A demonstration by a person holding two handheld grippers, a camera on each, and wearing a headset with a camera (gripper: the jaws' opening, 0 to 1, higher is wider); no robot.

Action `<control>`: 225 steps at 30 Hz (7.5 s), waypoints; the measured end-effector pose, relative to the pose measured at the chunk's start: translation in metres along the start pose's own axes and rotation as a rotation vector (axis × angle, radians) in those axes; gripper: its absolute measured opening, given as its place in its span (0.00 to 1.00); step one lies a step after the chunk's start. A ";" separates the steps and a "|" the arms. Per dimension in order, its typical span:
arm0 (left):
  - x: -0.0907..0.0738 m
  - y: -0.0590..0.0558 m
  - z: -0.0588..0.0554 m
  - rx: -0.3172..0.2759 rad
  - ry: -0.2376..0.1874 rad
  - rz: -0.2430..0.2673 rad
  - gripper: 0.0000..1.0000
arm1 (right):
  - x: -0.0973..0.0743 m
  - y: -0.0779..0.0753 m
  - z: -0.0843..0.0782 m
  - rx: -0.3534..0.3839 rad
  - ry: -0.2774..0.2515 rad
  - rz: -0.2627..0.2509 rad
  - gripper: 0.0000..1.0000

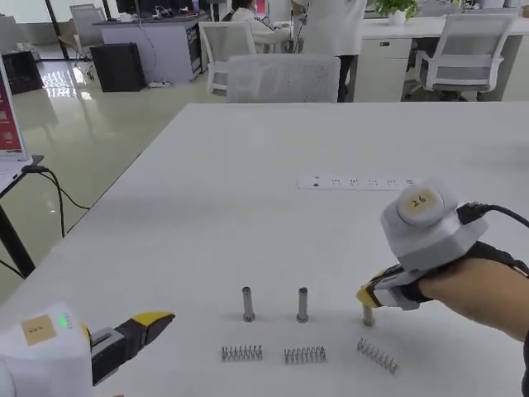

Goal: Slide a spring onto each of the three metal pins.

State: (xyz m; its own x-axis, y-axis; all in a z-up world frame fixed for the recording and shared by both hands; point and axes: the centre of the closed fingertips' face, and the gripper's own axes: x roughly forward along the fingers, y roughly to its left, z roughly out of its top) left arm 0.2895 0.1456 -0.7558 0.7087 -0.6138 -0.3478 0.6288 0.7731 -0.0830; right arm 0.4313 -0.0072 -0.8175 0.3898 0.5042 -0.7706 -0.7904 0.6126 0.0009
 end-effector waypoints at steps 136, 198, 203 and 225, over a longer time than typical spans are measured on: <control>0.007 0.000 0.017 0.047 0.020 -0.089 0.82 | -0.011 0.041 -0.074 -0.119 0.139 0.067 0.07; 0.070 -0.046 0.009 0.186 0.094 -0.356 0.27 | -0.047 0.123 -0.014 -0.464 0.116 0.286 0.07; 0.070 -0.050 0.007 0.197 0.098 -0.374 0.24 | -0.049 0.130 -0.013 -0.525 0.116 0.329 0.07; 0.068 -0.074 0.002 0.225 0.110 -0.465 0.09 | -0.057 0.143 -0.019 -0.699 0.158 0.430 0.07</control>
State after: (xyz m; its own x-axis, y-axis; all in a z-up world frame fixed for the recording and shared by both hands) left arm 0.2915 0.0461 -0.7718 0.3086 -0.8540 -0.4189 0.9305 0.3624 -0.0533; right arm 0.2869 0.0401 -0.7857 -0.0428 0.4847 -0.8736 -0.9865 -0.1590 -0.0400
